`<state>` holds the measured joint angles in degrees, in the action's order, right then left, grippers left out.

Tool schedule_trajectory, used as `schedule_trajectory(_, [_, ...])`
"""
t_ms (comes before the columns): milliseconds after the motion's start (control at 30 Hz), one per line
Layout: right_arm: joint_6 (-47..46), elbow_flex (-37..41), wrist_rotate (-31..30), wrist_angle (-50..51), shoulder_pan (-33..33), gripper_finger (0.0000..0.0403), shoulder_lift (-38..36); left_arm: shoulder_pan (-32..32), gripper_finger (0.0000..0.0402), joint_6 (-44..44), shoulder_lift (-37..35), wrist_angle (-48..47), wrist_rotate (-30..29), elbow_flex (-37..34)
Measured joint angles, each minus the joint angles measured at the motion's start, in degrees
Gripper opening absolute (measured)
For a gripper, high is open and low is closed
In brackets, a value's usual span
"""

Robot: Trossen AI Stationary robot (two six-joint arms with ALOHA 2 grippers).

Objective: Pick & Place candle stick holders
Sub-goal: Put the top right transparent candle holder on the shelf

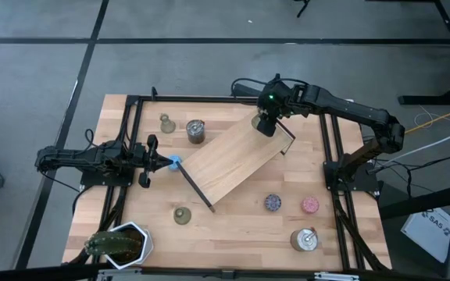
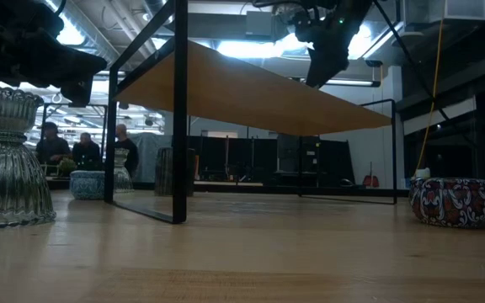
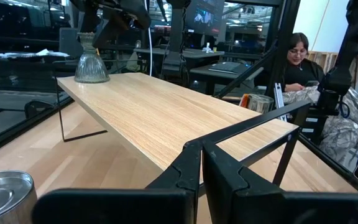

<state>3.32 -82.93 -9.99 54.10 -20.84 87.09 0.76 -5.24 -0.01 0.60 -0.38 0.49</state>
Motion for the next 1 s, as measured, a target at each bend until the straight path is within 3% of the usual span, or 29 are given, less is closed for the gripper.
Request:
schedule_trajectory(433, [4.6,-3.8,5.4,0.3,4.0,0.0179,0.2,0.0,0.0011,0.0,0.0,0.0,0.0,0.0])
schedule_trajectory(1000, [4.7,-4.6,5.7,-0.4,4.9,0.0179,0.1,0.0,0.0012,0.0,0.0,0.0,0.0,0.0])
